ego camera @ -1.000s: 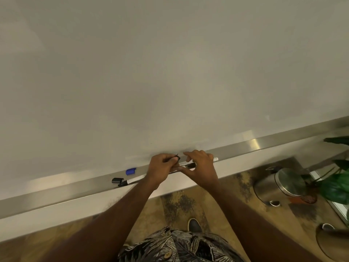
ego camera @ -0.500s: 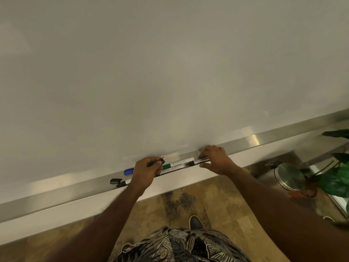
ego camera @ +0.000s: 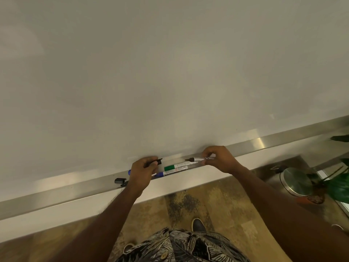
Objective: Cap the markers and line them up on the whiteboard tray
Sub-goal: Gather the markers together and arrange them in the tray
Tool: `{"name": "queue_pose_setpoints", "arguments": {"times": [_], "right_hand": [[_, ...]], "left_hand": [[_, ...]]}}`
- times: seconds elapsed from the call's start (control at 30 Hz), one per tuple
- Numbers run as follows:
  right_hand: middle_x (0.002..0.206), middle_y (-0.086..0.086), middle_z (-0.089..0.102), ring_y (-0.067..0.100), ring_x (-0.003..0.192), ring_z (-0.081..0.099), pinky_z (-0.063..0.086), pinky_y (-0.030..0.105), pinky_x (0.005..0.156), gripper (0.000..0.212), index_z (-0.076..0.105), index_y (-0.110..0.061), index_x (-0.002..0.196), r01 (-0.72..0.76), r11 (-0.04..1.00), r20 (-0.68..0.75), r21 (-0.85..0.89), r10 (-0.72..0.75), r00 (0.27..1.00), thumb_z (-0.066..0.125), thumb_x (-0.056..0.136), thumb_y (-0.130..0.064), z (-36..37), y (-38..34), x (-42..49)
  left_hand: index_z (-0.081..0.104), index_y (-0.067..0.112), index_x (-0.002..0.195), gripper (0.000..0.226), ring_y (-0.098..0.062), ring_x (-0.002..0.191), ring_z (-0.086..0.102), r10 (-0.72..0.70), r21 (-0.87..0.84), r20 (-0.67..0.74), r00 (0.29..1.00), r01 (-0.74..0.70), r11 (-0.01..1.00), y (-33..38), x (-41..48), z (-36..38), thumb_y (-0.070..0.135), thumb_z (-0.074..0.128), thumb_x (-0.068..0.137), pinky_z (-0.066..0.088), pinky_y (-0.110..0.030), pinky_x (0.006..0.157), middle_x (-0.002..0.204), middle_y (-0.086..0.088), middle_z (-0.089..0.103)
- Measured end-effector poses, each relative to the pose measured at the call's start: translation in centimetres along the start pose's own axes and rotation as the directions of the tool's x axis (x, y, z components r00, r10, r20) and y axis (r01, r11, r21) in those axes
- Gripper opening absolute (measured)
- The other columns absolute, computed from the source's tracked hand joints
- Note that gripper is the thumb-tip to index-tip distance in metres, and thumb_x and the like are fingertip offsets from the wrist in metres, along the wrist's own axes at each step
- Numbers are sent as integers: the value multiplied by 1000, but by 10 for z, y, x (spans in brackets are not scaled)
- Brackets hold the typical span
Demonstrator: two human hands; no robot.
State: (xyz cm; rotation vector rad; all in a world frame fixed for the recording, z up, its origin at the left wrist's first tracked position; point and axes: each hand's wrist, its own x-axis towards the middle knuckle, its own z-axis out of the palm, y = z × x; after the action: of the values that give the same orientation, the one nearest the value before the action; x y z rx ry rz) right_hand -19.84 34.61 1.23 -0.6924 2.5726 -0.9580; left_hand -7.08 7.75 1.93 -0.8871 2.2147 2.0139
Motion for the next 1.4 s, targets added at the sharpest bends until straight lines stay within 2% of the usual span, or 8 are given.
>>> {"name": "queue_pose_setpoints", "arguments": {"times": [0.13,0.23,0.6,0.87,1.1,1.2,1.3,1.4], "right_hand": [[86,-2,70,7,79,62,44,13,68,16,74,-14,90,103,983,-68,153,-94,993,79,75,-19,5,-32,-4],[89,1,71,8,81,63,45,13,70,18,74,-13,94,160,968,-104,194,-141,984,77,77,-20,14,-48,-4],[89,4,70,12,81,62,48,22,70,16,74,-13,93,213,962,-116,173,-195,974,76,78,-20,22,-69,0],[82,-5,70,5,78,62,45,13,70,10,76,-15,89,119,956,-4,270,-123,992,75,80,-20,14,-80,8],[63,-5,62,2,52,49,35,11,50,15,76,-11,87,71,969,135,237,-105,985,66,88,-22,24,-77,10],[70,-7,64,2,62,54,39,11,57,13,74,-13,90,70,971,104,228,-96,990,66,88,-22,26,-77,13],[88,0,70,8,80,60,44,12,68,10,72,-16,92,100,981,75,164,-114,991,68,86,-23,30,-71,17],[91,-1,70,13,84,61,47,28,77,9,69,-19,92,165,986,1,-24,-165,986,67,85,-25,42,-53,15]], "left_hand": [[63,6,114,25,-20,92,67,2,-31,39,999,0,1000,1,-2,3,10,56,90,57,-36,85,107,-11,69],[64,7,112,24,-23,93,69,14,-51,64,998,-10,999,2,-5,6,10,55,90,56,-43,89,105,-12,70],[67,10,109,23,-17,86,69,98,-21,84,992,-97,995,15,-13,8,12,60,87,57,-33,84,99,-9,72],[70,10,101,18,-15,77,70,116,-55,80,990,-112,992,22,-10,4,9,63,85,59,-24,77,87,-5,74],[70,7,101,17,-11,69,70,154,36,109,982,-159,987,24,-4,-1,8,61,86,57,-16,68,83,-6,73],[69,5,104,21,-16,75,71,185,73,93,978,-192,979,24,0,1,9,64,85,58,-18,73,86,-8,74],[69,8,107,24,-15,84,67,212,236,79,974,-225,945,16,3,1,16,65,85,54,-10,69,96,-4,71],[71,11,102,20,-16,87,67,274,369,-44,961,-239,898,2,4,-10,21,64,86,55,-28,84,100,-4,73]]}}
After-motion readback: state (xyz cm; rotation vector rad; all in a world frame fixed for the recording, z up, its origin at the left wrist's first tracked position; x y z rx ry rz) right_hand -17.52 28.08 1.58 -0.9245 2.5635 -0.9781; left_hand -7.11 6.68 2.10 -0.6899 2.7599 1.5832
